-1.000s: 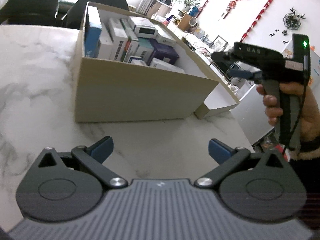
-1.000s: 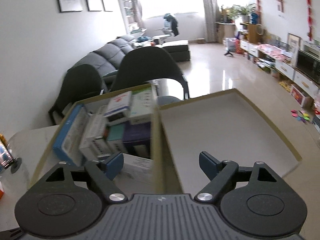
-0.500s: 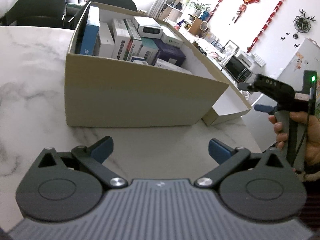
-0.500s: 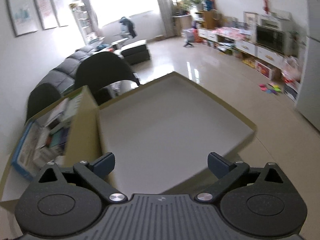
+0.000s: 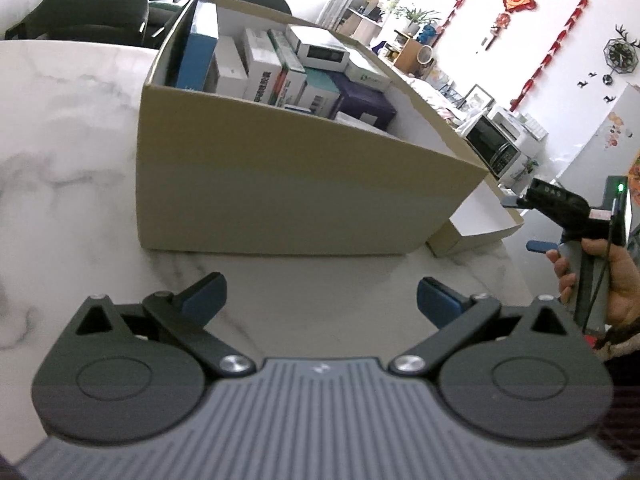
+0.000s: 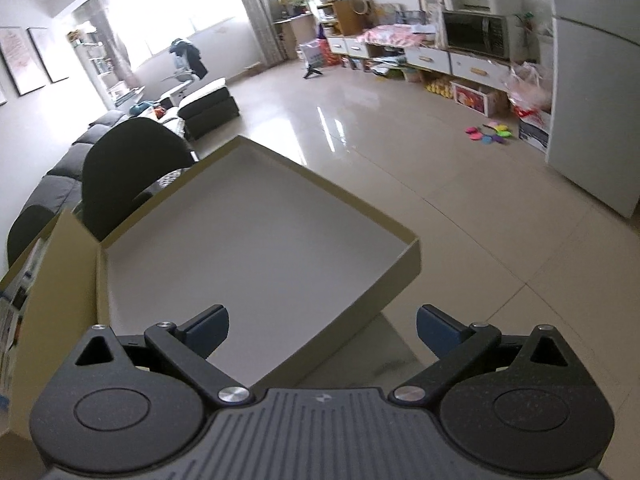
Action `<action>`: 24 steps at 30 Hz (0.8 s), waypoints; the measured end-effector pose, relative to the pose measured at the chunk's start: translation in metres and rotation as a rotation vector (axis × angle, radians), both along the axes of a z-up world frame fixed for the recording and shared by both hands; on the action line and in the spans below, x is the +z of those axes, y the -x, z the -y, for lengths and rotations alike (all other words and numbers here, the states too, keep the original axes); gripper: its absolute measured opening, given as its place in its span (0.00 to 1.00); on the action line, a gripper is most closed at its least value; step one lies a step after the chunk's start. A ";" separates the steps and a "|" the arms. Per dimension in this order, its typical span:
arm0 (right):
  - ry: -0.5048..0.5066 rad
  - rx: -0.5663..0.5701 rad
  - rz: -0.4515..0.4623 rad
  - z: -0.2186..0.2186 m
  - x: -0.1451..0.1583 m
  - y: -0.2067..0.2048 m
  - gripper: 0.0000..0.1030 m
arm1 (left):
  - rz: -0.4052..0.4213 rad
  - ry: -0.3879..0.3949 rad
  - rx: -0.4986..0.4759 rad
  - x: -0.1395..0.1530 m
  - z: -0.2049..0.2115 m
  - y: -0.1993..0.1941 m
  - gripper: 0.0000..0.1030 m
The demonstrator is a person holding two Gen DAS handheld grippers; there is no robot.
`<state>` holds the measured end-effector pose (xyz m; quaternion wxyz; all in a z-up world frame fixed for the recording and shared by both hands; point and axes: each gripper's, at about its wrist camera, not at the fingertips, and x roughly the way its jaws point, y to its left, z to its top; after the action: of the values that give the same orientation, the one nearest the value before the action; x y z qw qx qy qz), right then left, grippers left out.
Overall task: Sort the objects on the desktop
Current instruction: 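Lower the right gripper onto the lid rim and close it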
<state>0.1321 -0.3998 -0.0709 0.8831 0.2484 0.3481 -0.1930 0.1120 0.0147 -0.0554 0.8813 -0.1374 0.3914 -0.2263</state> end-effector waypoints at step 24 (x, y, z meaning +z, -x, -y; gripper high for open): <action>-0.178 -0.067 -0.029 0.038 -0.040 -0.024 0.88 | -0.018 -0.036 0.013 -0.013 -0.007 -0.007 1.00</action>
<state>0.1562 -0.4380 -0.1105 0.8455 0.3347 0.3679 -0.1943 0.1194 0.0216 -0.0683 0.8816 -0.1260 0.4023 -0.2120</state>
